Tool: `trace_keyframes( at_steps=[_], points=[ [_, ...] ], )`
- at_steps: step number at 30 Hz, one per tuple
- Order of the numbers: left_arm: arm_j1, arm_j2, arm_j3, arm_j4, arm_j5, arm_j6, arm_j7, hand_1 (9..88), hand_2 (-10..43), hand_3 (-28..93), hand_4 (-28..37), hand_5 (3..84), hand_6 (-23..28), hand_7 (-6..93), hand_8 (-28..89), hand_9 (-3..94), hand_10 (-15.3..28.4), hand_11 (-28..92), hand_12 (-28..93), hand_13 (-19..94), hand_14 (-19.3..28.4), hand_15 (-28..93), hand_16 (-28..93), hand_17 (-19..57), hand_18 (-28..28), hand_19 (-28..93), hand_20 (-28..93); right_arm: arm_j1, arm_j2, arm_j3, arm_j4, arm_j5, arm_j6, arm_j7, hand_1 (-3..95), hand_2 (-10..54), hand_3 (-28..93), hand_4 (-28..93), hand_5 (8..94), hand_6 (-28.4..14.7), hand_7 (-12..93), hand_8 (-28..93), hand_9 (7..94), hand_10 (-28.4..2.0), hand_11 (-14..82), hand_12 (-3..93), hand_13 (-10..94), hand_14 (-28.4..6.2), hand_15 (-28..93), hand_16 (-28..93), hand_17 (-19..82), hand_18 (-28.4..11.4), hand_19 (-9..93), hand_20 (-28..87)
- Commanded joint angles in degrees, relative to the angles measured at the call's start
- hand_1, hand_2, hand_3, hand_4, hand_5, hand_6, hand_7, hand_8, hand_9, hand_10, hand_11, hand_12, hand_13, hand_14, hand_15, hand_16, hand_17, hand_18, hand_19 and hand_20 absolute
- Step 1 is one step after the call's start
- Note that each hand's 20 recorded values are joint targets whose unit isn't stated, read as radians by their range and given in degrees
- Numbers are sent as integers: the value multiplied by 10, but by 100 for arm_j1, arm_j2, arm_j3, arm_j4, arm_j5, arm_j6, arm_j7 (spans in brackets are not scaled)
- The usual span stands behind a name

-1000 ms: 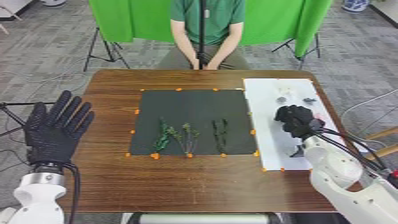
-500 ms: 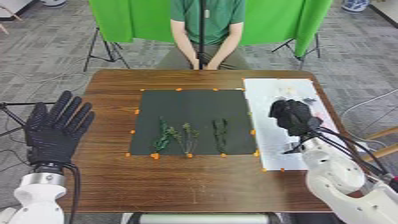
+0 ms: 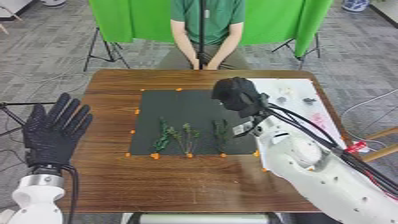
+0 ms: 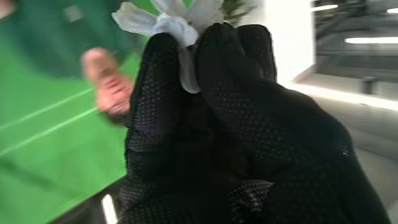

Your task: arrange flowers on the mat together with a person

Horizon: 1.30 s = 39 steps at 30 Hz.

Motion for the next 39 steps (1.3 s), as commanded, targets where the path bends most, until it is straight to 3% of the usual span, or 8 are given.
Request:
trace_keyframes(
  at_steps=[1, 4, 8, 19, 27, 29, 32, 39],
  points=[
    [126, -93, 91, 183, -129, 148, -22, 256, 125, 676, -283, 401, 71, 107, -89, 332, 129, 150, 80, 240, 146, 237, -51, -43, 128, 257, 122, 746, -1491, -860, 410, 205, -431, -551, 738, -95, 656, -272, 593, 28, 426, 9, 699, -59, 127, 473, 708, 17, 258, 534, 477, 112, 932, -161],
    [130, -61, 117, 187, -200, 282, 51, 256, 125, 676, -283, 401, 71, 108, -89, 332, 129, 151, 80, 240, 145, 237, -51, -43, 128, 256, 122, 796, -1940, -1108, 845, 85, -683, -616, 736, -95, 659, -269, 587, 29, 431, 15, 697, -58, 129, 476, 708, 17, 259, 535, 476, 112, 932, -161],
    [59, -25, 188, 229, -173, 236, -43, 255, 125, 677, -283, 401, 71, 108, -89, 332, 129, 151, 80, 240, 145, 237, -51, -43, 128, 256, 123, 948, -2304, -1421, 1283, -40, -660, -500, 737, -95, 659, -269, 572, 29, 447, 22, 691, -55, 132, 478, 704, 18, 262, 535, 476, 111, 932, -163],
    [-330, 166, 525, 384, -292, 242, -66, 255, 126, 677, -283, 401, 71, 108, -89, 331, 130, 151, 79, 241, 142, 238, -53, -43, 128, 255, 123, 1750, -2591, -2732, 2152, 128, 207, 276, 733, -95, 665, -267, 563, 30, 471, 17, 688, -55, 143, 478, 700, 15, 272, 531, 477, 109, 932, -166],
    [-652, 261, 697, 502, -261, 180, -261, 254, 126, 679, -283, 402, 72, 108, -89, 331, 130, 152, 79, 241, 139, 235, -54, -43, 127, 255, 123, 1847, -2636, -2954, 2262, 140, 253, 720, 731, -95, 667, -272, 559, 30, 480, 15, 686, -55, 150, 477, 699, 13, 280, 525, 477, 106, 932, -164],
    [-848, 300, 793, 586, -240, 148, -405, 253, 126, 680, -283, 402, 72, 108, -90, 331, 130, 153, 79, 241, 139, 235, -53, -42, 127, 255, 123, 1827, -2604, -2964, 2241, 300, 177, 978, 731, -95, 665, -274, 558, 30, 483, 15, 685, -56, 151, 476, 698, 13, 282, 524, 476, 104, 932, -164],
    [-934, 318, 855, 627, -243, 103, -415, 253, 126, 679, -283, 402, 72, 108, -90, 330, 129, 153, 79, 241, 138, 235, -53, -42, 127, 255, 123, 1816, -2578, -2982, 2267, 439, 210, 1061, 733, -95, 658, -277, 557, 28, 484, 17, 685, -55, 150, 475, 699, 12, 282, 518, 479, 105, 932, -177],
    [-875, 297, 815, 616, -242, 107, -371, 253, 127, 678, -283, 400, 71, 108, -90, 330, 130, 153, 78, 241, 138, 235, -53, -43, 127, 255, 124, 1834, -2566, -2990, 2206, 515, 231, 1049, 729, -95, 619, -278, 546, 17, 479, 14, 678, -66, 136, 456, 692, 4, 262, 496, 474, 98, 928, -213]
  ],
)
